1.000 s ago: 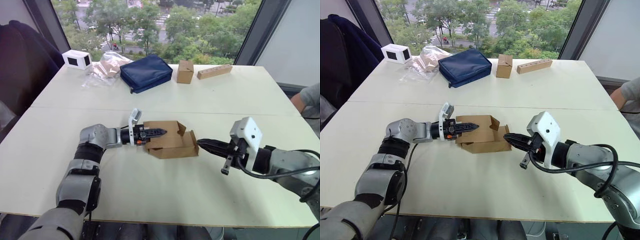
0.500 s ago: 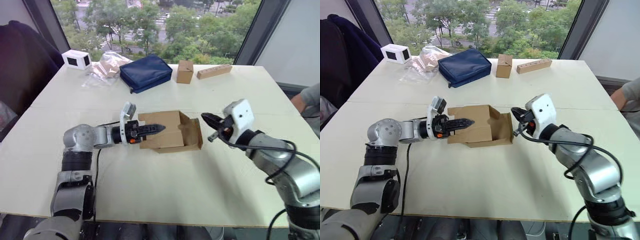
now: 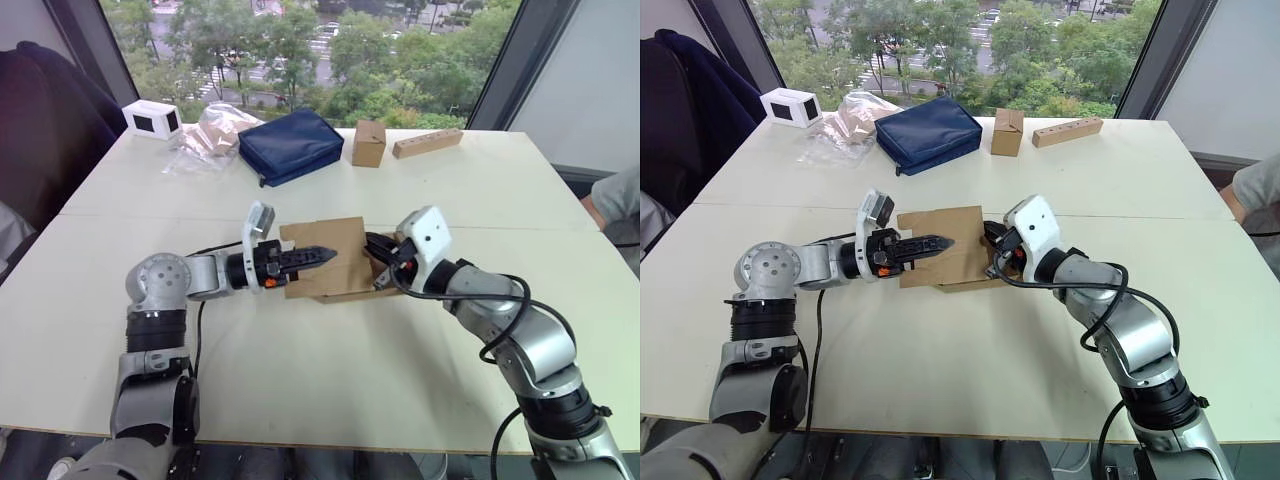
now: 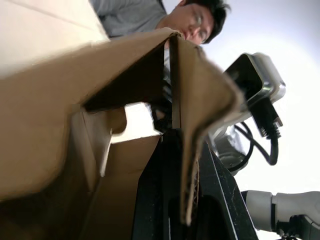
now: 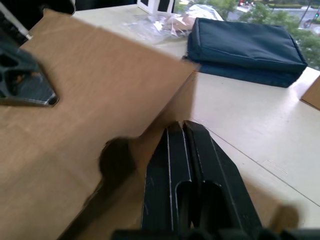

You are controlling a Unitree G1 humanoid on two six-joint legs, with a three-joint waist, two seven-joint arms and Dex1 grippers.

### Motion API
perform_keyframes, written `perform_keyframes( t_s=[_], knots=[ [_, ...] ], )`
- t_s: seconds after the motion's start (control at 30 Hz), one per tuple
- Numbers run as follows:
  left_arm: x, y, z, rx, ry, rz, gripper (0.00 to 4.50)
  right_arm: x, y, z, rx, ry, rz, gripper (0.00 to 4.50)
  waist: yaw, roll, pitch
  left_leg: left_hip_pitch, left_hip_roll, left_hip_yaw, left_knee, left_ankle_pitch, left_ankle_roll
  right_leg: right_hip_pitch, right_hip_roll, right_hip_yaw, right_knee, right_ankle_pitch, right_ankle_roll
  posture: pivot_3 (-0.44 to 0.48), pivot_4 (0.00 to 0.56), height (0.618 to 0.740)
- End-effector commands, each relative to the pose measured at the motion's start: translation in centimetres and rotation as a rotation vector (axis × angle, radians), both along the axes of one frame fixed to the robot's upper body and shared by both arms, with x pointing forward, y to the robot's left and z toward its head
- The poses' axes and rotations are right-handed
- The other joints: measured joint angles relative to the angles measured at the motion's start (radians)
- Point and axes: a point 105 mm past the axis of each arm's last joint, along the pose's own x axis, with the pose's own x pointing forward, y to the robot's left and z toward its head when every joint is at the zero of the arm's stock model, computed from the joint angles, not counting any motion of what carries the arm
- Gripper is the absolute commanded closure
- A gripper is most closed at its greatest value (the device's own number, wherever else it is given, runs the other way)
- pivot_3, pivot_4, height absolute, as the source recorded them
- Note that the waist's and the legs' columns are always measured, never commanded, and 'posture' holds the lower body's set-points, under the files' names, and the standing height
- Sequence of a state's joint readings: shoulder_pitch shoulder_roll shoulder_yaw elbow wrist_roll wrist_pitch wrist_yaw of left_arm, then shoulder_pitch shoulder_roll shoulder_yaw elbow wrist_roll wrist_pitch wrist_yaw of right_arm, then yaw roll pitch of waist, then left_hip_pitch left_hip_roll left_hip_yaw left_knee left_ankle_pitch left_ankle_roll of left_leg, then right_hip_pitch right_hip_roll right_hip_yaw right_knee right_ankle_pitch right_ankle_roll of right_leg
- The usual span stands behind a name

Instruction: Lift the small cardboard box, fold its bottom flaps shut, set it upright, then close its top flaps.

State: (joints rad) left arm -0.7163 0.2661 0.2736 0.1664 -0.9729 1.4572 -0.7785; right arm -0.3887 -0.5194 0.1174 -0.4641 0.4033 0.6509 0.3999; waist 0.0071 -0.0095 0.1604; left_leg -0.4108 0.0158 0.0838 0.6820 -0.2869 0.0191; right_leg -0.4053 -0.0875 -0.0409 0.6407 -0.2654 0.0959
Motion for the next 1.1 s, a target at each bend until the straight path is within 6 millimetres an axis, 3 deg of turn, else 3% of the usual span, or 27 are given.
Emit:
perform_keyframes(
  t_s=[0.03,0.3,0.53,0.67,0.8,1.0,1.1],
  knots=[
    [-0.6,-0.3,2.0,-0.039,-0.061,-0.019,4.48,-0.7,1.1,1.6,0.008,-0.064,0.055,4.5,0.0,0.0,0.0,0.0,0.0,0.0,0.0,0.0,0.0,0.0,0.0,0.0,0.0,0.0,0.0,0.0,0.15,0.74],
    [-0.4,-0.3,2.0,-0.024,-0.063,0.008,4.48,-0.5,0.4,2.8,0.016,-0.102,0.034,4.5,-0.001,0.0,0.0,0.0,0.0,0.0,0.0,0.0,0.0,0.0,0.0,0.0,0.001,0.0,0.0,0.0,0.15,0.74],
    [-0.2,0.6,2.4,-0.017,-0.07,0.035,4.48,-1.8,-3.3,4.1,0.008,-0.106,-0.03,4.5,0.004,0.0,0.0,0.0,0.0,0.0,0.0,0.0,0.0,0.0,0.0,0.0,0.0,0.0,0.0,0.0,0.15,0.74],
    [-0.1,0.7,2.9,-0.025,-0.075,0.037,4.48,-3.0,-4.9,3.4,0.016,-0.053,-0.05,4.5,0.004,0.0,0.0,0.0,0.0,0.0,0.0,0.0,0.0,0.0,0.0,0.0,0.0,0.0,0.0,0.0,0.15,0.74],
    [-0.3,0.3,3.6,-0.042,-0.083,0.023,4.48,-5.3,-5.9,1.1,0.031,0.062,-0.047,4.5,0.007,0.0,0.0,0.0,0.0,-0.001,-0.001,-0.001,0.001,0.0,0.0,0.0,-0.001,0.0,0.0,0.0,0.15,0.74],
    [-0.3,-0.1,3.7,-0.045,-0.074,0.012,4.48,-7.9,-4.7,-1.2,0.061,0.188,0.023,4.5,0.001,0.0,0.0,0.0,0.0,-0.001,-0.001,-0.003,0.005,0.001,0.0,0.001,-0.002,0.0,0.0,0.0,0.15,0.74],
    [-0.3,-0.2,3.7,-0.044,-0.067,0.0,4.48,-7.9,-3.7,-1.2,0.075,0.183,0.042,4.5,0.0,0.0,0.0,0.0,0.001,-0.001,-0.001,-0.003,0.005,0.001,0.0,0.001,-0.002,0.0,0.0,0.0,0.15,0.74]
  ],
)
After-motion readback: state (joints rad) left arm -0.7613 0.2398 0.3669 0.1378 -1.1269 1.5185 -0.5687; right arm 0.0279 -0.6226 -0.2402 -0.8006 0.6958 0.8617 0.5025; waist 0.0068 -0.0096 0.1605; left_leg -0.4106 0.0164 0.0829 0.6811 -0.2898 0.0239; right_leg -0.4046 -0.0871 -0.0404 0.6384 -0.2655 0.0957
